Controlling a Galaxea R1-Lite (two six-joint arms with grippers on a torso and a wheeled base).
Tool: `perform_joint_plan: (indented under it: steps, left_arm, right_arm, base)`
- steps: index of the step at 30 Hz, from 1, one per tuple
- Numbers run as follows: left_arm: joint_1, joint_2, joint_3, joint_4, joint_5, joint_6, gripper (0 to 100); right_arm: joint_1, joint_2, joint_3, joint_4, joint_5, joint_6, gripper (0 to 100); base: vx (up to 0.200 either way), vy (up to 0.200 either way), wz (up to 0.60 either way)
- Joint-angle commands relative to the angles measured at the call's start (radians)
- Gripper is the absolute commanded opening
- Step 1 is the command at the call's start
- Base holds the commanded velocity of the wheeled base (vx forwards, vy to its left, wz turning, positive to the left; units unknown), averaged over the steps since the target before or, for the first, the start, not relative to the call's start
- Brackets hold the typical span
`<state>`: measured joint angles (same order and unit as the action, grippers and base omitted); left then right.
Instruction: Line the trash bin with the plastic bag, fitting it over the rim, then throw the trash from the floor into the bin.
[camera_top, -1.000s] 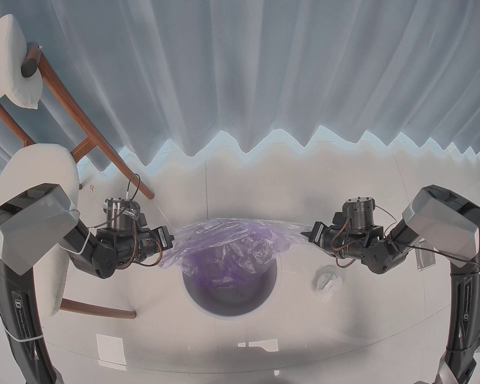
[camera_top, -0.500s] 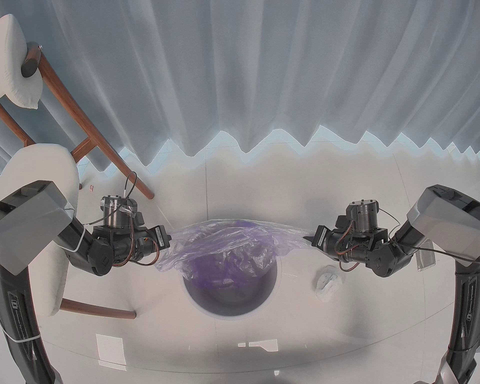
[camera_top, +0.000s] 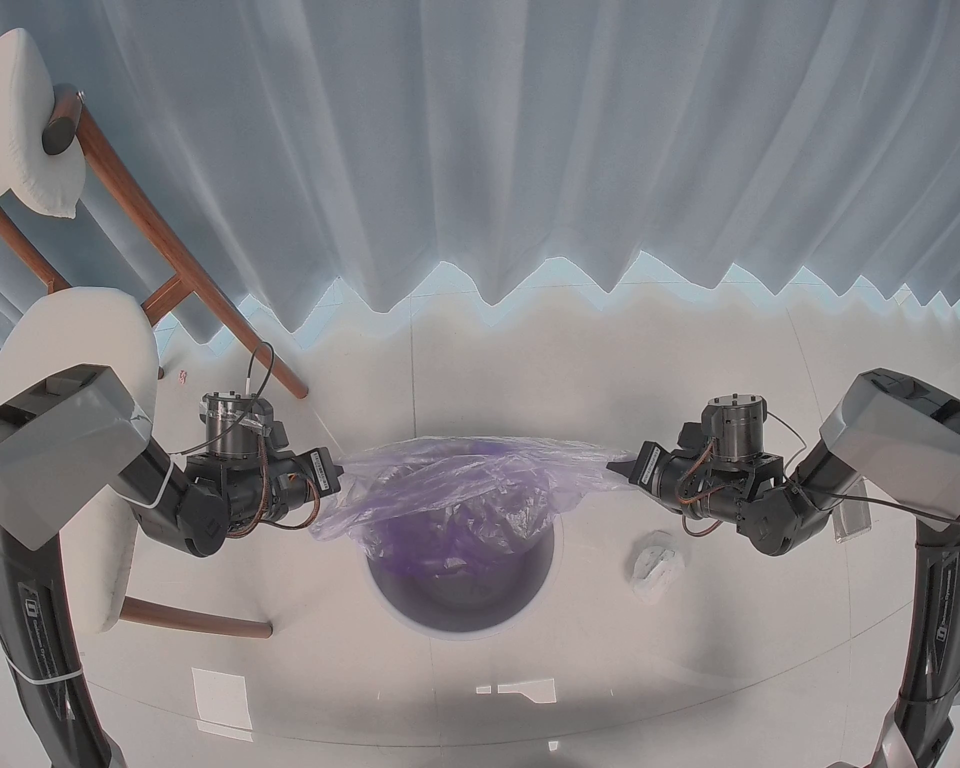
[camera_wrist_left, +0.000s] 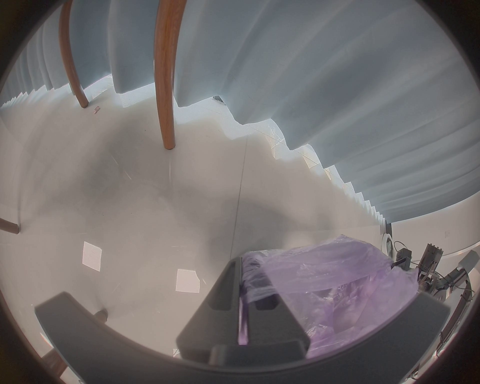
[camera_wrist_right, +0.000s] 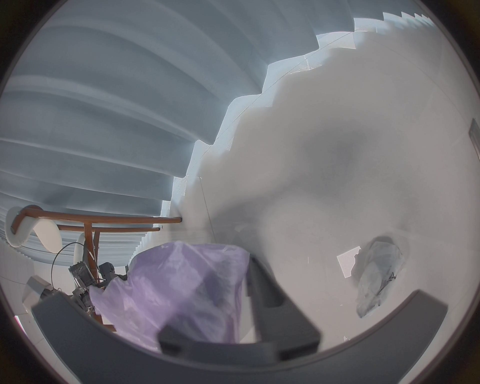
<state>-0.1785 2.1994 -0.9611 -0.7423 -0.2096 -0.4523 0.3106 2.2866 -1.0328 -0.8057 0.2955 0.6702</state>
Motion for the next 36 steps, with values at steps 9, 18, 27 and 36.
perform_joint_plan:
  steps: [9,18,27,36]
  left_arm:
    - [-0.009,-0.006,0.018,-0.045,0.004,0.000,0]
    - [-0.019,-0.020,0.027,-0.055,0.004,0.000,0]
    - [-0.022,-0.029,0.036,-0.055,0.001,0.000,0]
    - [-0.024,-0.029,0.036,-0.055,0.002,0.000,0]
  right_arm:
    - [0.033,-0.246,0.215,-0.135,0.013,0.186,100]
    - [0.214,-0.305,0.275,-0.156,0.017,0.298,100]
    - [0.271,-0.165,0.207,-0.187,-0.010,0.287,100]
    - [0.286,-0.130,0.146,-0.184,-0.019,0.308,100]
  base:
    - [0.000,0.000,0.00]
    - [0.000,0.000,0.00]
    - [0.000,0.000,0.00]
    - [0.000,0.000,0.00]
